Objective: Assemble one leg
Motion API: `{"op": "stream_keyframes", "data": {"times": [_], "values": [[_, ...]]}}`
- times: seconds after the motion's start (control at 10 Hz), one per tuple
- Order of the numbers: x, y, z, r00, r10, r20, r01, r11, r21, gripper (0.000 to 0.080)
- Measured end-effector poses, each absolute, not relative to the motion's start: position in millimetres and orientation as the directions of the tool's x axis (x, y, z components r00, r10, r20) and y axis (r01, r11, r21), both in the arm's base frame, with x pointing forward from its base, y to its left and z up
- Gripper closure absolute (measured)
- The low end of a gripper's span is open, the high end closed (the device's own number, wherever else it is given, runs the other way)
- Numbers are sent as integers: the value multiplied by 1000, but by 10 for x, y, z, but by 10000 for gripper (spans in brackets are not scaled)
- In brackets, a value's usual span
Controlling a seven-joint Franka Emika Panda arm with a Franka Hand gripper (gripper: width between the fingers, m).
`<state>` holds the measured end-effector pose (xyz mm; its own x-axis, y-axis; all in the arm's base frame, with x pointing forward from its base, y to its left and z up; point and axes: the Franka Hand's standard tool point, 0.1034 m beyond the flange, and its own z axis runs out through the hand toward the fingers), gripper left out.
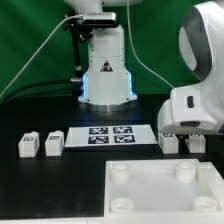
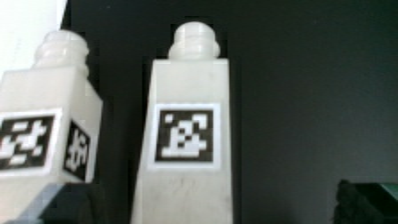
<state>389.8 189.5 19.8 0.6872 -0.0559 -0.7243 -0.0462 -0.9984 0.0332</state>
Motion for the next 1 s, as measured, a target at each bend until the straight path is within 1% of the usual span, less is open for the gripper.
{"op": "stream_keyframes", "data": {"times": [0.3,0.5,0.6,0.7,0.8,0.9,1.0], "values": [[3769,1872,109,677,-59,-733,-43,-998,41,151],[3781,1875,112,679,-58,-732,-43,-998,39,151],[3781,1875,112,679,-58,-732,-42,-998,39,284],[3781,1874,112,679,-58,-732,-42,-998,39,284],[3781,1874,112,679,-58,-732,-42,-998,39,423],[3781,1876,115,678,-57,-733,-42,-998,39,508],[3781,1876,115,678,-57,-733,-42,-998,39,508]]}}
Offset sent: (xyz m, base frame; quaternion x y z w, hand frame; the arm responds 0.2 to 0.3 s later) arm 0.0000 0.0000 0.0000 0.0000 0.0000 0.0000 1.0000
